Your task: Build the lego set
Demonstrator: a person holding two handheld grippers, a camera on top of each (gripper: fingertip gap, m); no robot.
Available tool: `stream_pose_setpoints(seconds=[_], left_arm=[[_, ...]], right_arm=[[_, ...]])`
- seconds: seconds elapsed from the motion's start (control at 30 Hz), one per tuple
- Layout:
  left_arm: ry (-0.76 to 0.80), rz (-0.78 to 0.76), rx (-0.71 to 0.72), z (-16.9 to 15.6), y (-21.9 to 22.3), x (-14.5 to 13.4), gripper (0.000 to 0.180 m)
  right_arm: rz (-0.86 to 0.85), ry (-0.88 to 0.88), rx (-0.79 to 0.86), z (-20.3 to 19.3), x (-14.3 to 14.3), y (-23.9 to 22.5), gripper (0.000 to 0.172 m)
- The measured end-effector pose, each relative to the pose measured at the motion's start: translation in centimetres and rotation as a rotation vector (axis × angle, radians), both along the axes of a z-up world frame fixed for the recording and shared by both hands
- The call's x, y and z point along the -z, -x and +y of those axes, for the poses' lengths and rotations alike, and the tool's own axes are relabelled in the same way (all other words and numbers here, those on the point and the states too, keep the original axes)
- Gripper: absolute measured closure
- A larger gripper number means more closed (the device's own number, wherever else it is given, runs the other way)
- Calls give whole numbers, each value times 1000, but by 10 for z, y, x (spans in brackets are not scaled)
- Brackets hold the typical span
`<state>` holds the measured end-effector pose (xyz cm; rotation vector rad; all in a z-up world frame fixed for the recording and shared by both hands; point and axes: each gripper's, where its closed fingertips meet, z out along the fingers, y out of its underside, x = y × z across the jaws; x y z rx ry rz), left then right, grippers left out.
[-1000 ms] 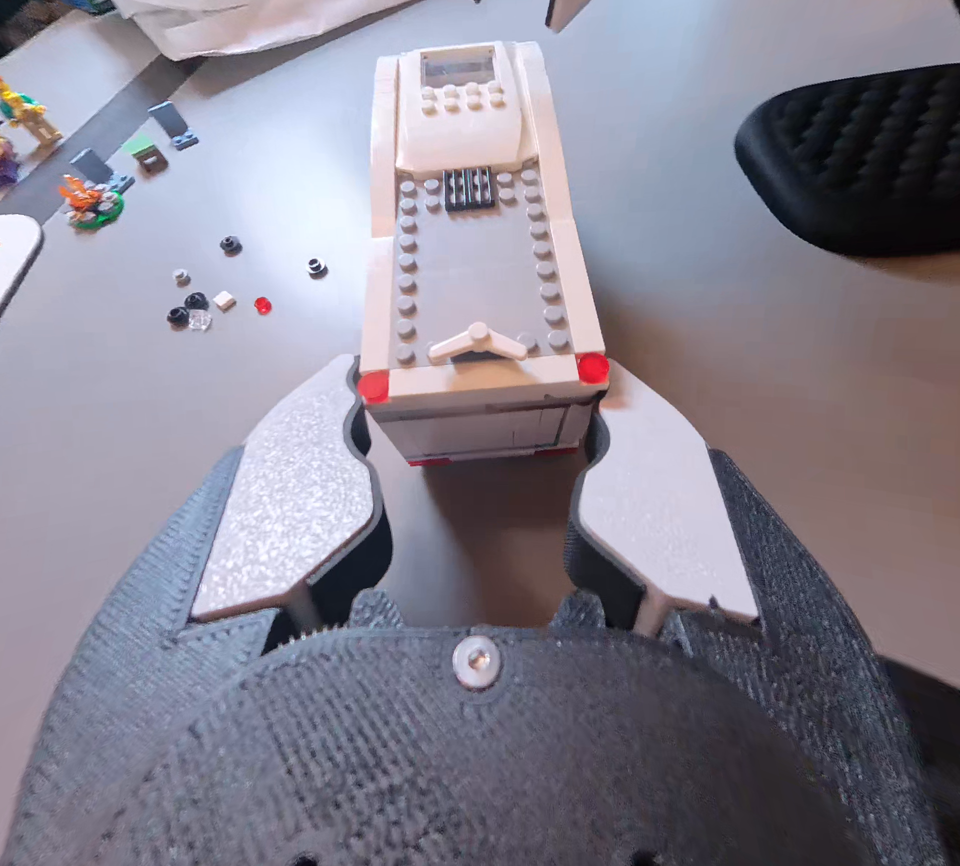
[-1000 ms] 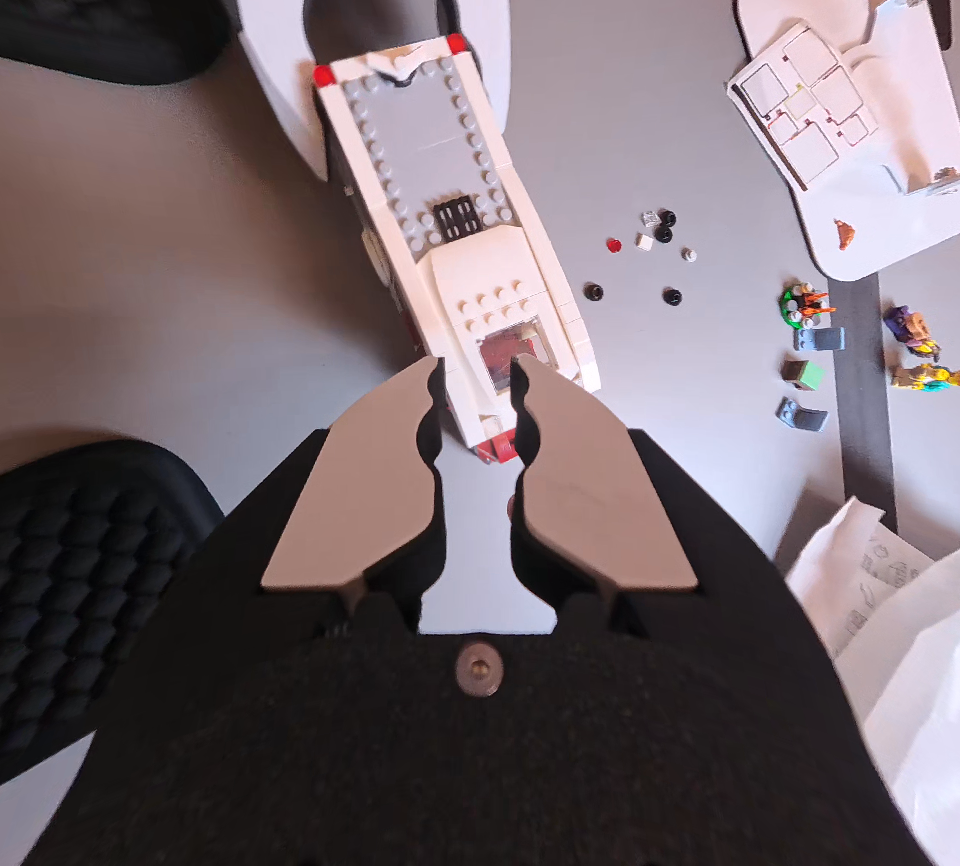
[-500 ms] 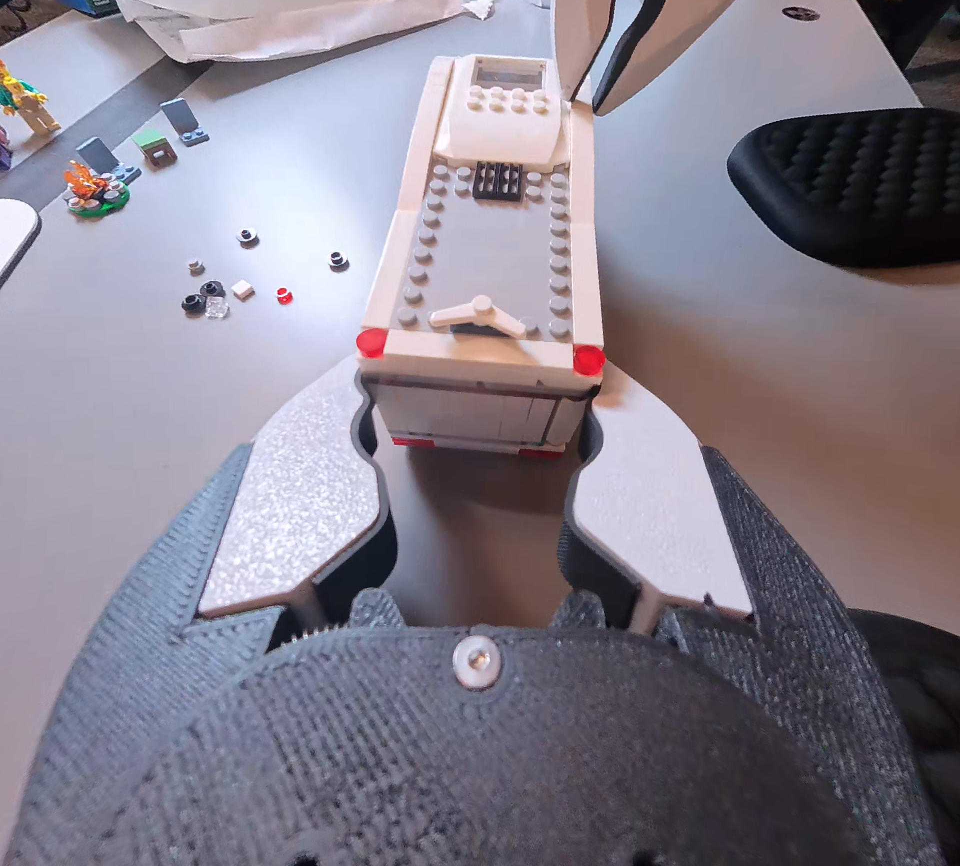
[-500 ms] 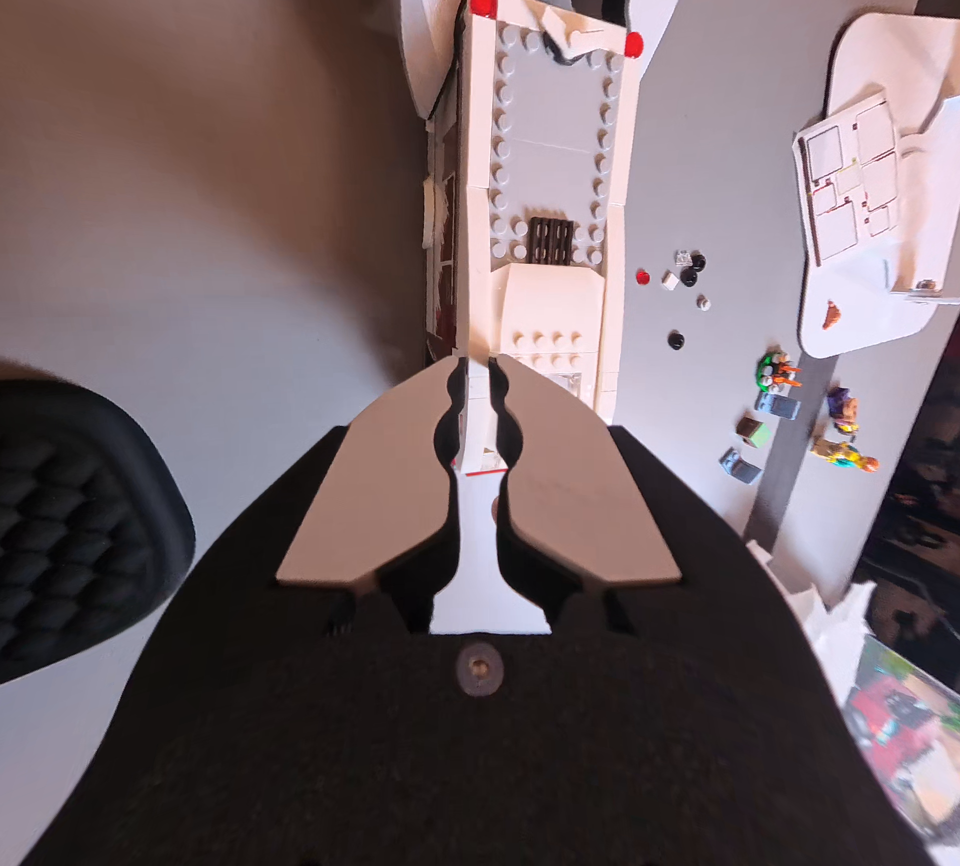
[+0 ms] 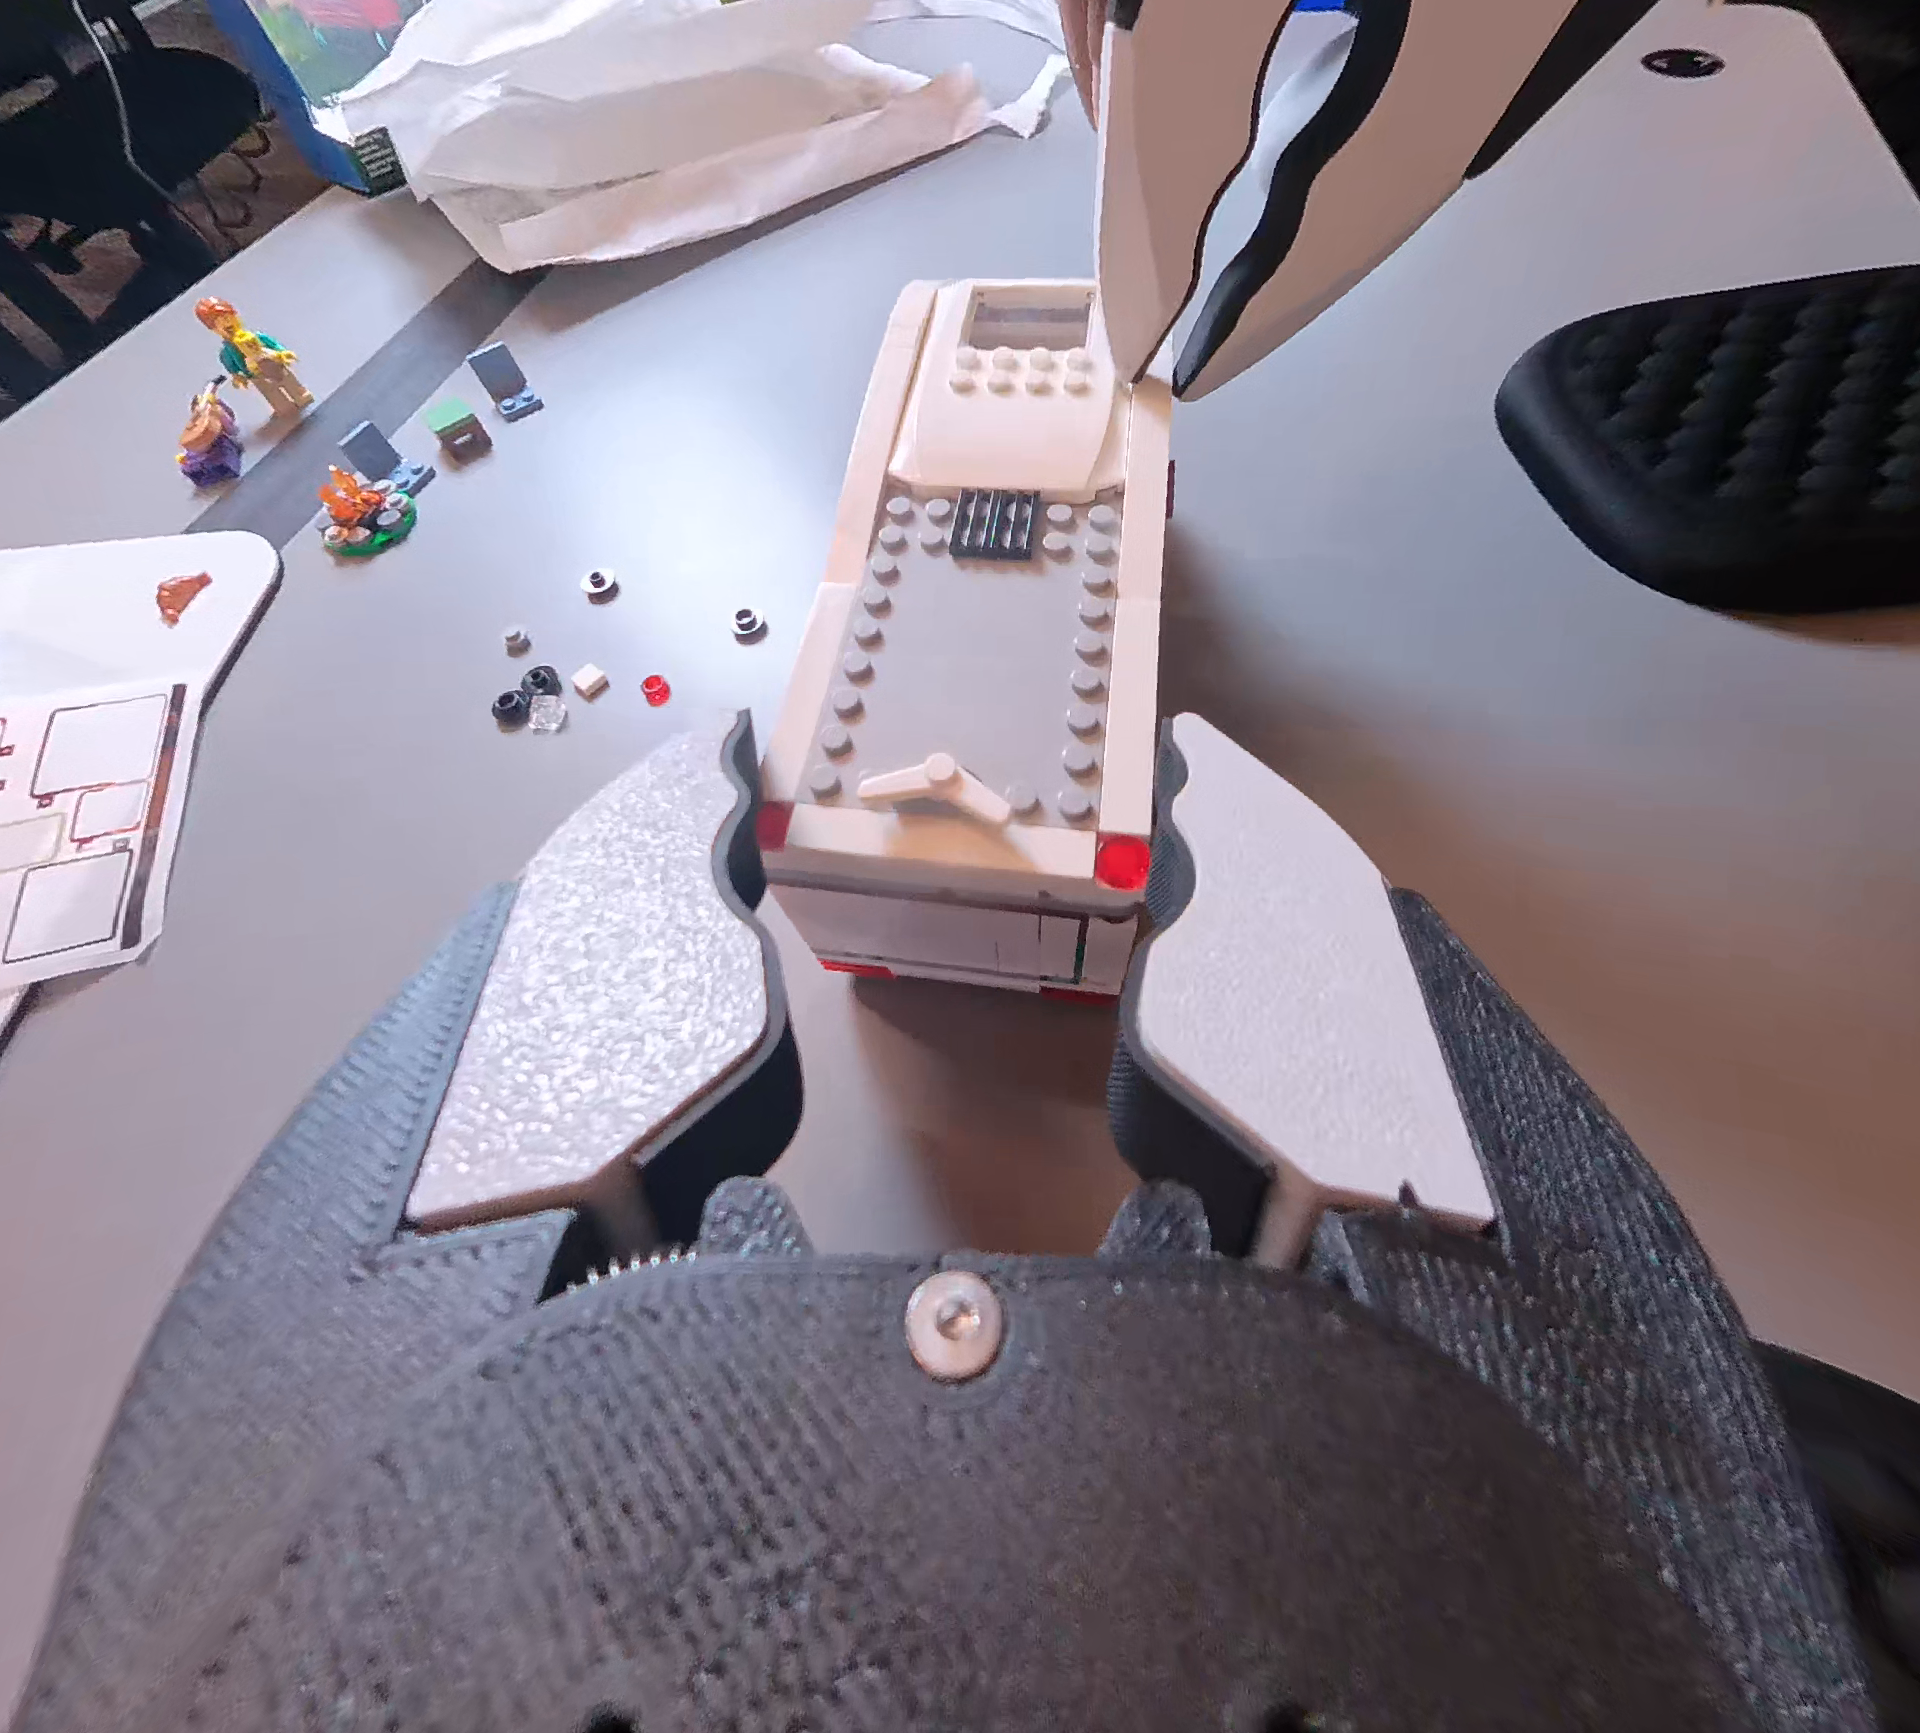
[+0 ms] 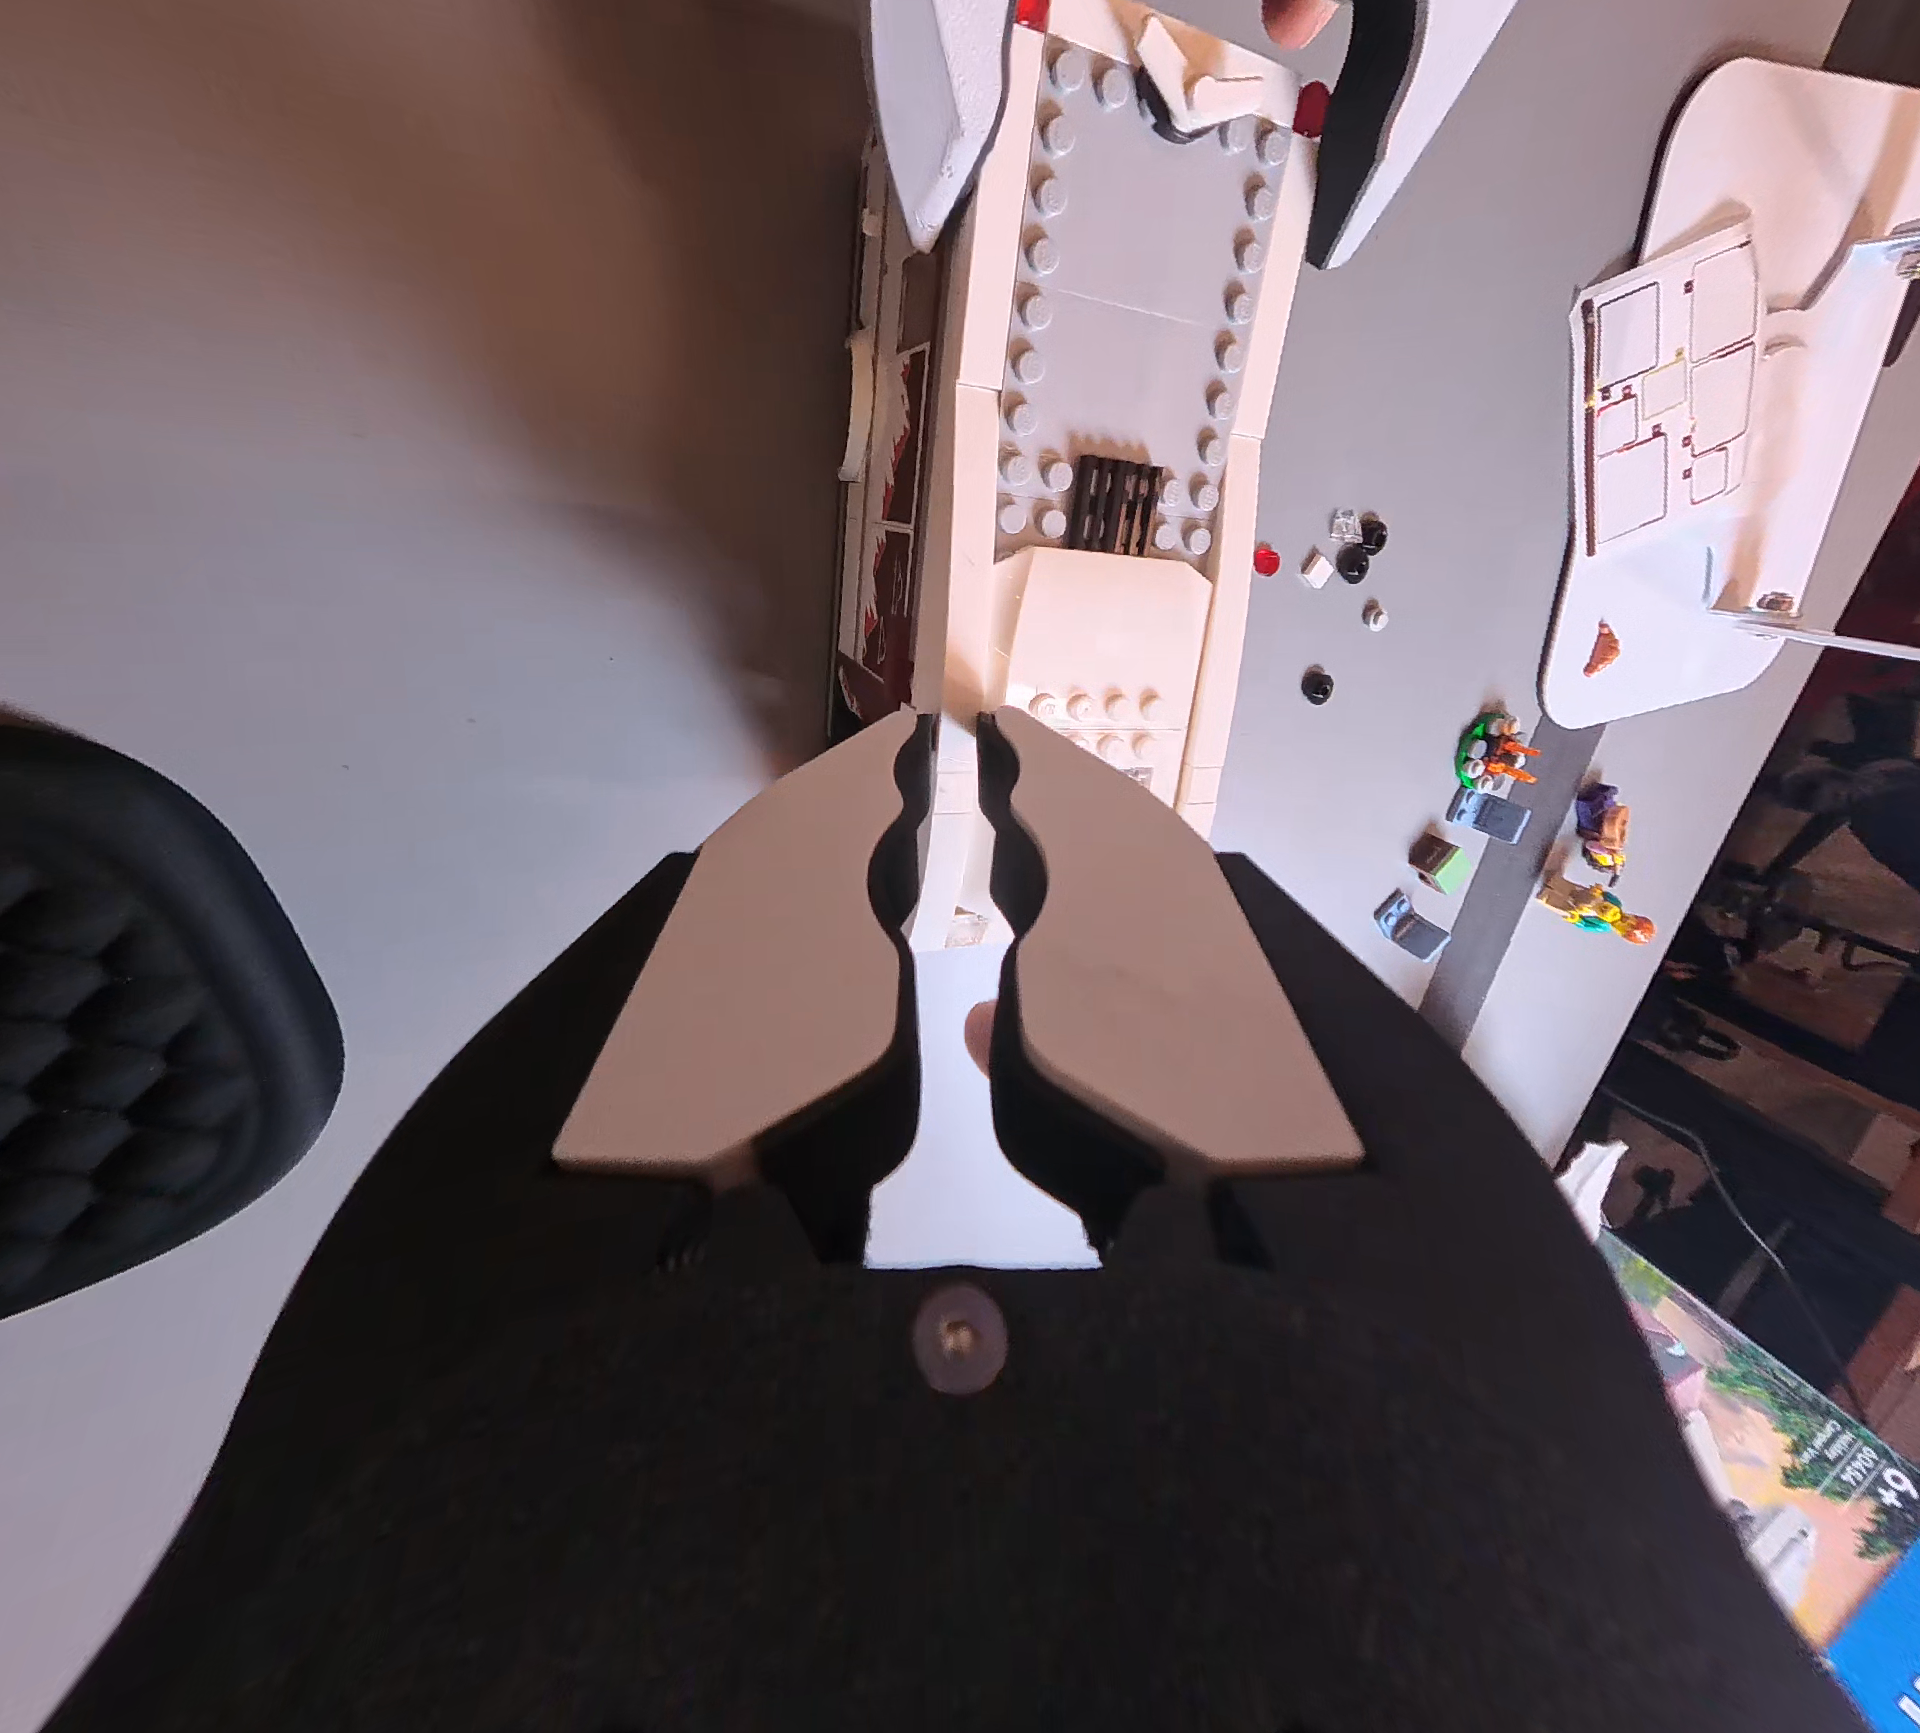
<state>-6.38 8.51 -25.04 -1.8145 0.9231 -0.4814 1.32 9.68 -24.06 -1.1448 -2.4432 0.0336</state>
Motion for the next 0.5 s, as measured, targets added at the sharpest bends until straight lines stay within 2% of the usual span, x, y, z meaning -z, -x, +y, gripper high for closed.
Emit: stream_pose_setpoints(seconds=[0.2, 0.4, 0.5], left_arm=[[5, -2, -6, 0, 0, 0, 107], [3, 4, -8, 0, 0, 0, 107], [-5, 12, -11, 0, 0, 0, 108]], right_arm=[[-48, -14, 5, 0, 2, 0, 165], [-21, 0, 22, 0, 1, 1, 165], [-6, 71, 49, 2, -3, -2, 163]])
